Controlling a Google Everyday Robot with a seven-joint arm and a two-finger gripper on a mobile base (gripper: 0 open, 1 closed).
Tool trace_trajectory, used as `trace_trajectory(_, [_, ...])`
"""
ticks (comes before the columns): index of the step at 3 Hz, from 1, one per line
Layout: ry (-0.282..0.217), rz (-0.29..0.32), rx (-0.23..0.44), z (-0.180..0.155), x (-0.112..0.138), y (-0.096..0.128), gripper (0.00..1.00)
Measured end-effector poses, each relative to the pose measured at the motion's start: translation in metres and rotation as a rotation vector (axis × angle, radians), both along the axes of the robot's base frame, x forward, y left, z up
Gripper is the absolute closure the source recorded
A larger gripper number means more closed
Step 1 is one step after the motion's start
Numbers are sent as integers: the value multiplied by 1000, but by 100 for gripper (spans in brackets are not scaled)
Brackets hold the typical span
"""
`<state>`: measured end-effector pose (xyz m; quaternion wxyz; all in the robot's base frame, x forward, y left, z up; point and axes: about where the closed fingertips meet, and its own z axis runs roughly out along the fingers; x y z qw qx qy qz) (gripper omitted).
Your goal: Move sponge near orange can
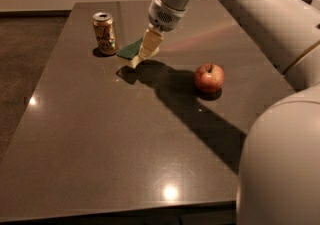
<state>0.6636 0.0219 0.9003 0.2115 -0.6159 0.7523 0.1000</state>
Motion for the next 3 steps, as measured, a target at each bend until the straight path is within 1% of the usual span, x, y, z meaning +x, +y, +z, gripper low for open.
trace_trajectory(1, [-2,-34,37,-1,15,10,100])
trace_trajectory(2, [-9,-49,60,-6,24,22,84])
trace_trajectory(3, [-13,-46,73,-11,29,35,59])
